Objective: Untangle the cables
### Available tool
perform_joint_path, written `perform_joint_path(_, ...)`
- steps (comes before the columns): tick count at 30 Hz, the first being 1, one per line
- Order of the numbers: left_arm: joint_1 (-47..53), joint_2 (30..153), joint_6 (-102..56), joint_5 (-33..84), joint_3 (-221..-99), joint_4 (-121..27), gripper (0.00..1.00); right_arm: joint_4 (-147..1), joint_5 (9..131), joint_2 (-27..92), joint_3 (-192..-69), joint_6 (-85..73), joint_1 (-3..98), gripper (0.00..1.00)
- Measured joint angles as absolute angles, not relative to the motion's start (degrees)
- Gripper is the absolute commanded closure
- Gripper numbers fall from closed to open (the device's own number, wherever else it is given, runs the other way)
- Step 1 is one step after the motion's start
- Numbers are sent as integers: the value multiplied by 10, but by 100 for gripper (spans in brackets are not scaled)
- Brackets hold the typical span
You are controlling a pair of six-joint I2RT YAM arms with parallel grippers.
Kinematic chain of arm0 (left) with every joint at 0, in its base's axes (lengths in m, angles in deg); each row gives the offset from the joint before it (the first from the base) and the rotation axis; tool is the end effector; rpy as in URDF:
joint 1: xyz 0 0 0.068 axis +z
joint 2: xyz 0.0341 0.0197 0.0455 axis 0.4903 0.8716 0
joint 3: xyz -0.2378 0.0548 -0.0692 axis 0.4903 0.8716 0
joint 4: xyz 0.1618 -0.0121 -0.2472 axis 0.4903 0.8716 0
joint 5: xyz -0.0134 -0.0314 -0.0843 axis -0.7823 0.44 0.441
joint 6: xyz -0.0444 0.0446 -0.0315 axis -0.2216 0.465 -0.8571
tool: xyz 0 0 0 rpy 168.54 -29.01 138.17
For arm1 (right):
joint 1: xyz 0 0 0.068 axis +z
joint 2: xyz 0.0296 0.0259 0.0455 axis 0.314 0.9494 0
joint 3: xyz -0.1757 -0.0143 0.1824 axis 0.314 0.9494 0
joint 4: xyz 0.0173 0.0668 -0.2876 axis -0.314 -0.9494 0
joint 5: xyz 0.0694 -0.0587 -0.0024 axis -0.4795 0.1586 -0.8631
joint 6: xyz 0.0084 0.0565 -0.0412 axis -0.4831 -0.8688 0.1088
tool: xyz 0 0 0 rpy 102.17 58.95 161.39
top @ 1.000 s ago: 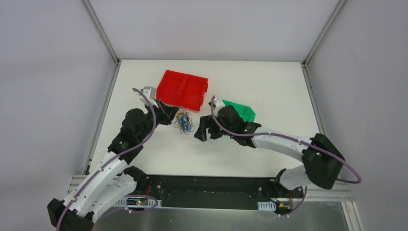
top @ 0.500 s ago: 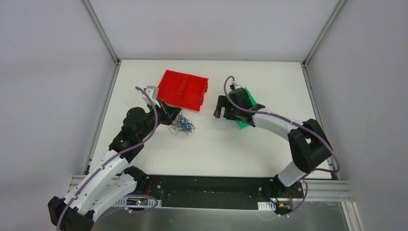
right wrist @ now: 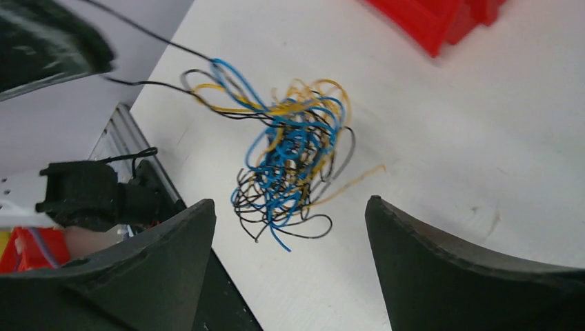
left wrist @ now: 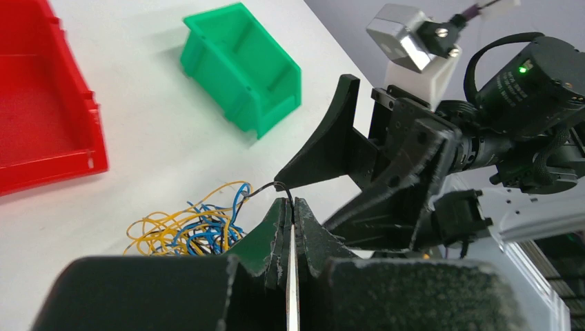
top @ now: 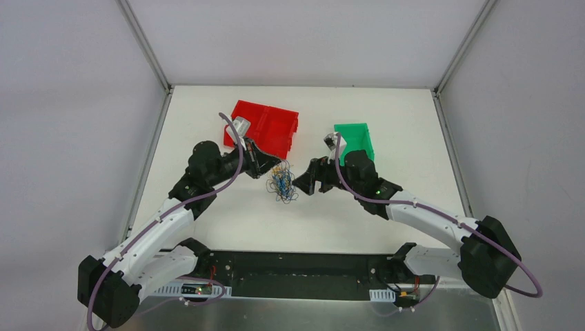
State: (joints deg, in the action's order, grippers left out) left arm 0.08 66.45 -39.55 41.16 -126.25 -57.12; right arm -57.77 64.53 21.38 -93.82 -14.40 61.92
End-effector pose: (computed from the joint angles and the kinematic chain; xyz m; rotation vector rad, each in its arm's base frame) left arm 0.2304 -0.1560 0.3048 0.3664 1.6294 -1.0981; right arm 0.2324 0.2395 0.2163 -0.6377 1.8321 0.9112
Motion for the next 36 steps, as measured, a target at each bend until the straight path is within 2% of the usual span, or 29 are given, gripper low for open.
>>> perform_joint_path(6,1,710,-418,490,-1270,-606,100,-532,637,164,-908,-106,662,24)
perform_joint_path(8,1,723,-424,515,-1277,-611,100,-526,642,158,-904,-98,671,30)
perform_joint_path(10,1,742,-432,544,-1289,-621,100,-522,653,153,-901,-90,677,42)
perform_joint_path(12,1,761,-439,566,-1299,-632,100,-518,673,146,-896,-86,680,47)
perform_joint_path(16,1,777,-449,595,-1305,-642,100,-514,731,122,-876,-86,681,48)
perform_joint_path(23,0,777,-453,623,-1305,-656,100,-509,796,108,-867,-86,681,46)
perform_joint_path(30,-7,780,-453,640,-1306,-661,100,-498,783,95,-860,-80,681,47)
perform_joint_path(35,-7,786,-454,651,-1309,-664,100,-489,739,87,-858,-71,681,56)
perform_joint_path(36,-7,786,-454,653,-1309,-665,100,-489,731,87,-858,-69,681,62)
